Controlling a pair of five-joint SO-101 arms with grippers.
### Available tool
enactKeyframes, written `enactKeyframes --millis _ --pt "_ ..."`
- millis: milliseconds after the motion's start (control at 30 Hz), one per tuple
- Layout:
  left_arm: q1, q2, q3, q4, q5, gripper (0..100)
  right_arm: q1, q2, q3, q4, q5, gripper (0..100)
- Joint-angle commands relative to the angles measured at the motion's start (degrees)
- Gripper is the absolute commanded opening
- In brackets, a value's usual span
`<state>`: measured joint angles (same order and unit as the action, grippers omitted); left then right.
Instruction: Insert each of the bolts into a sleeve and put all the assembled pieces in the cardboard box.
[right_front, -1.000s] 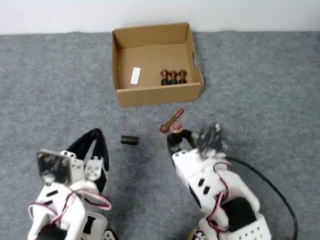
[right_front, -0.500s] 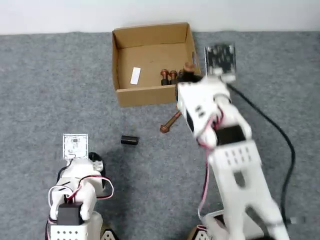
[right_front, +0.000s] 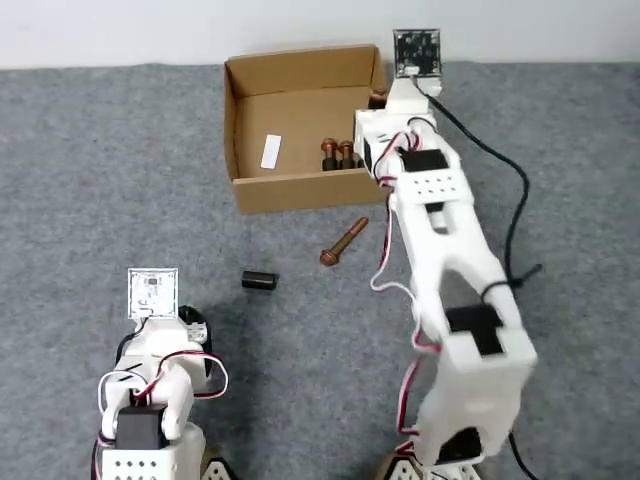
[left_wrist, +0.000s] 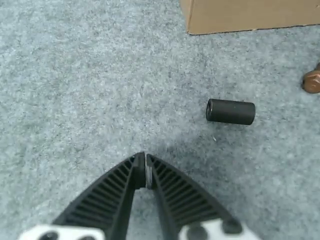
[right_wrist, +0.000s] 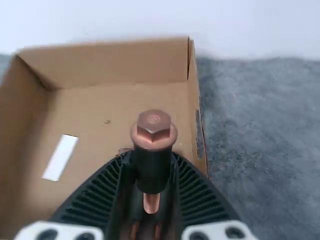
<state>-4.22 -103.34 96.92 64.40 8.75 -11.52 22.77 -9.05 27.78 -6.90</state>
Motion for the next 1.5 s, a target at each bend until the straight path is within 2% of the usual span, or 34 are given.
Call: enactKeyframes --millis 0,233,433,500,633,767,833,967,1200,1467 --pt "-0.4 -0.3 -0.5 -1.8 0.0 1 0.7 4.7 -9.3 -1.3 -0.4 0.8" --pt "-0.4 -0.3 -0.5 -1.8 0.0 1 -0.1 9.2 -11.6 7.5 3.4 1.7" --pt "-0.4 -0.3 -0.5 -1.8 0.0 1 -0.2 8.7 -12.1 14.9 3.5 17.2" --pt "-0.4 -0.3 -0.5 -1.8 0.0 1 -0.5 7.7 -13.2 17.7 3.3 18.8" --pt "-0.4 -0.3 -0.5 -1.8 0.0 1 -1.1 4.4 -15.2 22.4 3.3 15.3" --pt "-1.0 -0.3 -0.5 -1.8 0.0 1 -2.3 -0.7 -15.6 27.6 3.5 5.0" --pt "-3.6 -0.4 -0.5 -2.0 0.0 1 -3.6 -3.1 -15.6 30.7 3.7 0.3" --pt "-9.6 -0.5 -0.5 -3.0 0.0 1 -6.3 -7.1 -15.6 37.1 4.1 1.6" --pt "-20.0 -0.4 -0.5 -7.8 0.0 1 -13.4 -10.0 -15.6 49.1 14.7 0.9" --pt "-20.2 -0.3 -0.5 -7.8 0.0 1 -23.2 -3.3 -15.7 56.7 16.4 1.7"
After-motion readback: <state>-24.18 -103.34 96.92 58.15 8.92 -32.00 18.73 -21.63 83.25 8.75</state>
